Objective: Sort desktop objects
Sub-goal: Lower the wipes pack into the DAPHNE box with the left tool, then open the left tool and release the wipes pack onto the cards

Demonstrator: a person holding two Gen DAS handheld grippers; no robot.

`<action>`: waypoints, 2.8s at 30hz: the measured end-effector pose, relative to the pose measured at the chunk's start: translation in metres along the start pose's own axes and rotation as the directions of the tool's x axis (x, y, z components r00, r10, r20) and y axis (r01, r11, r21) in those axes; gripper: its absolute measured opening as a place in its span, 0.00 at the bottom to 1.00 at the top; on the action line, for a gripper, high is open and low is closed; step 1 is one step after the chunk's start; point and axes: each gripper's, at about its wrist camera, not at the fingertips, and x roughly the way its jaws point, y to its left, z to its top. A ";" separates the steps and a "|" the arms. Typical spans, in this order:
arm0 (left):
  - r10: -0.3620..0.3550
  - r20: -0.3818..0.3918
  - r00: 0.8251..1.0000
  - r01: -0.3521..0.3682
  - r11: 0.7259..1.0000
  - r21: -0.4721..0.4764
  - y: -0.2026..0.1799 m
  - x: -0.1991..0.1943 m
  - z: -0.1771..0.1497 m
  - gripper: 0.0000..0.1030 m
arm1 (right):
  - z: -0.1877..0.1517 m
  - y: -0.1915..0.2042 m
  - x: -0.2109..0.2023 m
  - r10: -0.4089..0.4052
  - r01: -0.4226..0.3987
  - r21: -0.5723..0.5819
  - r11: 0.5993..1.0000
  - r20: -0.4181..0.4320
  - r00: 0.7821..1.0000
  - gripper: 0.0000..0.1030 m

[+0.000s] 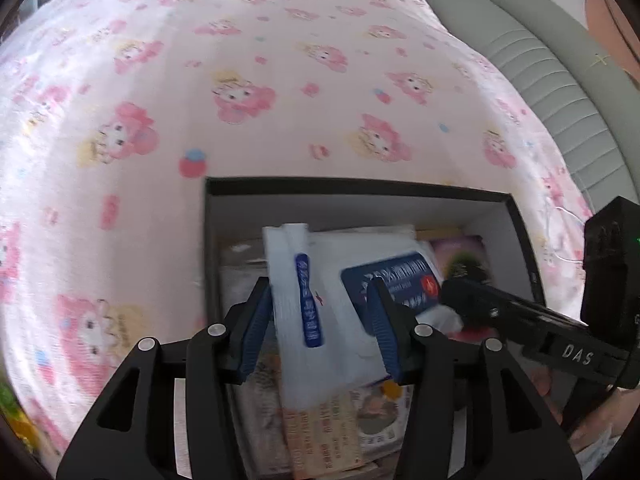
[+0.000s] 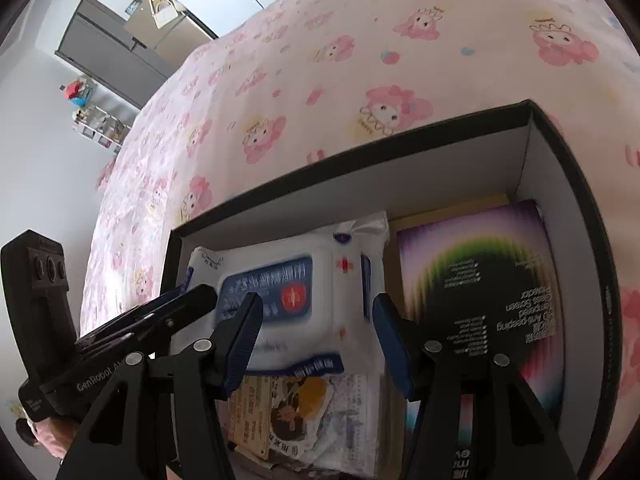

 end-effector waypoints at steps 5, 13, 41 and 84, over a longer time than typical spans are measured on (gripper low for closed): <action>0.026 0.051 0.998 -0.029 0.998 0.053 -0.011 -0.024 -0.010 0.47 | -0.005 -0.001 -0.023 0.019 -0.019 -0.005 1.000 0.044 0.999 0.52; -0.011 -0.006 1.000 0.012 0.991 0.134 -0.033 -0.025 -0.040 0.47 | -0.025 -0.002 -0.035 -0.012 0.011 -0.058 0.998 -0.004 1.000 0.45; 0.147 -0.082 0.986 -0.124 0.965 0.230 -0.051 0.016 -0.050 0.51 | -0.027 -0.009 0.014 -0.112 0.098 -0.097 0.990 -0.158 0.981 0.44; 0.251 -0.066 0.966 -0.222 0.931 0.291 -0.053 0.024 -0.042 0.38 | -0.027 -0.021 0.017 -0.165 0.154 -0.103 0.983 -0.103 0.981 0.44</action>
